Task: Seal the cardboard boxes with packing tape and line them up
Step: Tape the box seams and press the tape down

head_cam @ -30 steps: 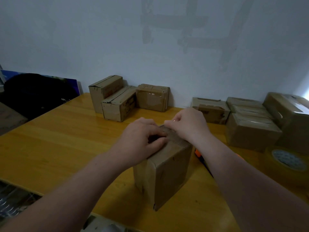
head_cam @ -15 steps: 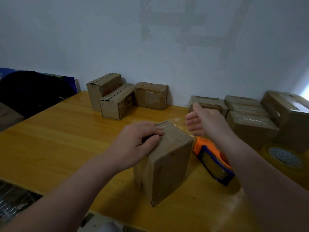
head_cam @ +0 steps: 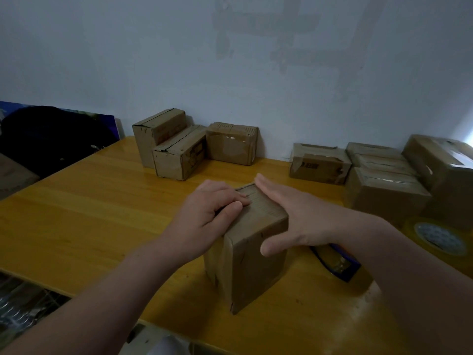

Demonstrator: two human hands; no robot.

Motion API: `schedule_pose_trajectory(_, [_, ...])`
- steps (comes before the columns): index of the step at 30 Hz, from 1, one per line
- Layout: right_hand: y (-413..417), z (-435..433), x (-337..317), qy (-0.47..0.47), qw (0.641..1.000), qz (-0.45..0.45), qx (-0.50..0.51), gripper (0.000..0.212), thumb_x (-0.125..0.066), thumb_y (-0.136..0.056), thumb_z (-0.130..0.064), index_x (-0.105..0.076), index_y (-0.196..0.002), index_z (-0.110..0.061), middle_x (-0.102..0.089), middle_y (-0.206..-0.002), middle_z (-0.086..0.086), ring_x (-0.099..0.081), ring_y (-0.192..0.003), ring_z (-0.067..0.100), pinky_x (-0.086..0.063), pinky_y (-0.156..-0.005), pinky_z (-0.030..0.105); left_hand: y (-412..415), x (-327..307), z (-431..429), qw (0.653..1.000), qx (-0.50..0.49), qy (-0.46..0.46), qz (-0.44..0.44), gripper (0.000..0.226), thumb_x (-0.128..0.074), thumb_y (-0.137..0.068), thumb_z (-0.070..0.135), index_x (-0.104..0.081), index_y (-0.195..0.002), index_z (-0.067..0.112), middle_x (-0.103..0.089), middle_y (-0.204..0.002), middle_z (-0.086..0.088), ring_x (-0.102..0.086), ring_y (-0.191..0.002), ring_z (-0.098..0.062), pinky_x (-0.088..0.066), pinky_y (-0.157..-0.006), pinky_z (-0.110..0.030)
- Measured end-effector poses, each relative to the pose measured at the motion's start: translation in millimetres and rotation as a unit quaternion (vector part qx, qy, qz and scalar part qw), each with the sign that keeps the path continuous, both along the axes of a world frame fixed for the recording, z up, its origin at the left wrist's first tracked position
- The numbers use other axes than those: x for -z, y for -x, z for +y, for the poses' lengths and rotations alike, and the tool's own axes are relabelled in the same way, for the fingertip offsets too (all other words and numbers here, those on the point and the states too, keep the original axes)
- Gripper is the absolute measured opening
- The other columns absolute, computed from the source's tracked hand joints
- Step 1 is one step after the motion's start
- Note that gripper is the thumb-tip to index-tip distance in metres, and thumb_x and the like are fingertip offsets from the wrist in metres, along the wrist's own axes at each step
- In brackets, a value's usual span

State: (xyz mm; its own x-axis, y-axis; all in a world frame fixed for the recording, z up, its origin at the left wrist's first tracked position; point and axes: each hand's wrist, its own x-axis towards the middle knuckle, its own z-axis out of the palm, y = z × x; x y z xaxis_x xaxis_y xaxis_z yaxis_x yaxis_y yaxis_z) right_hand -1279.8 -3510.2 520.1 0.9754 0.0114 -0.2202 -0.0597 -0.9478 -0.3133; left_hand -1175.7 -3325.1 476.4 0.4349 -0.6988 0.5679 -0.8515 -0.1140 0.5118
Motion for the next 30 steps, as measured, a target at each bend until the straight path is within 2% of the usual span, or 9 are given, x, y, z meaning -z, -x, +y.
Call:
schedule_pose_trajectory(1, [-2.0, -1.1, -1.8, 0.031, 0.999, 0.012, -0.012, 0.132, -0.066, -0.056, -0.074, 0.018, -0.149, -0.033, 0.021, -0.156, -0.02, 0.007, -0.145, 0.005, -0.004, -0.119, 0.034, 0.4, -0.3, -0.7, 1.0, 0.0, 0.0, 0.002, 0.039, -0.04, -0.093, 0.043, -0.07, -0.106, 0.024, -0.065, -0.099, 0.012, -0.051, -0.098, -0.003, -0.041, -0.084, -0.022])
schedule_pose_trajectory(3, [-5.5, -2.4, -3.4, 0.093, 0.995, 0.018, -0.031, 0.138, -0.076, -0.057, -0.068, 0.022, -0.148, -0.032, 0.027, -0.154, -0.02, 0.014, -0.145, 0.006, -0.006, -0.121, 0.043, 0.9, -1.1, -2.1, 1.0, 0.002, 0.004, -0.001, 0.038, -0.04, -0.093, 0.042, -0.071, -0.105, 0.023, -0.065, -0.098, 0.011, -0.051, -0.096, -0.003, -0.039, -0.084, -0.021])
schedule_pose_trajectory(7, [-6.2, 3.9, -3.3, 0.147, 0.989, -0.011, -0.035, 0.135, -0.081, -0.063, -0.055, 0.019, -0.149, -0.029, 0.024, -0.155, -0.017, 0.012, -0.146, 0.009, -0.015, -0.12, 0.045, 1.5, -0.4, -2.5, 1.0, -0.003, 0.004, 0.002, 0.04, -0.038, -0.093, 0.042, -0.071, -0.103, 0.021, -0.065, -0.096, 0.008, -0.051, -0.094, -0.004, -0.037, -0.082, -0.018])
schedule_pose_trajectory(12, [3.6, 5.6, 3.1, 0.146, 0.988, -0.047, -0.032, 0.127, -0.079, -0.067, -0.053, 0.016, -0.15, -0.034, 0.018, -0.155, -0.024, 0.011, -0.145, 0.007, -0.016, -0.119, 0.043, 5.7, -4.0, -5.3, 1.0, -0.007, -0.015, -0.02, 0.041, -0.036, -0.093, 0.04, -0.071, -0.099, 0.019, -0.064, -0.091, 0.006, -0.049, -0.088, -0.004, -0.035, -0.077, -0.016])
schedule_pose_trajectory(15, [10.4, 6.3, 8.5, 0.127, 0.989, -0.073, -0.027, 0.123, -0.078, -0.068, -0.054, 0.012, -0.15, -0.038, 0.013, -0.155, -0.027, 0.008, -0.145, 0.005, -0.014, -0.117, 0.04, 7.1, -5.2, -3.9, 0.999, -0.011, -0.022, -0.027, 0.039, -0.036, -0.092, 0.04, -0.071, -0.099, 0.022, -0.062, -0.089, 0.01, -0.047, -0.09, -0.001, -0.031, -0.074, -0.009])
schedule_pose_trajectory(19, [19.0, 5.1, 15.4, 0.099, 0.99, -0.103, -0.017, 0.118, -0.077, -0.068, -0.055, 0.007, -0.15, -0.04, 0.008, -0.155, -0.029, 0.004, -0.144, 0.001, -0.014, -0.117, 0.037, 7.8, -7.4, -3.3, 0.999, -0.019, -0.037, -0.022, 0.043, -0.034, -0.091, 0.044, -0.071, -0.1, 0.023, -0.061, -0.09, 0.012, -0.046, -0.092, 0.002, -0.029, -0.074, -0.007])
schedule_pose_trajectory(25, [42.6, -0.5, 17.4, 0.064, 0.986, -0.153, 0.006, 0.101, -0.076, -0.072, -0.051, -0.012, -0.149, -0.044, -0.008, -0.153, -0.031, -0.003, -0.143, -0.002, -0.014, -0.116, 0.036, 8.7, -12.3, -4.3, 0.997, -0.039, -0.073, -0.014, 0.055, -0.029, -0.086, 0.058, -0.07, -0.099, 0.024, -0.061, -0.091, 0.011, -0.047, -0.088, -0.002, -0.035, -0.074, -0.018])
schedule_pose_trajectory(30, [55.0, -3.5, 19.1, 0.055, 0.973, -0.223, 0.036, 0.079, -0.076, -0.076, -0.044, -0.033, -0.143, -0.043, -0.03, -0.141, -0.032, -0.02, -0.14, -0.004, -0.017, -0.115, 0.035, 8.8, -20.7, -7.6, 0.993, -0.057, -0.099, -0.022, 0.059, -0.029, -0.088, 0.065, -0.069, -0.091, 0.023, -0.058, -0.081, 0.011, -0.047, -0.08, -0.002, -0.034, -0.068, -0.025])
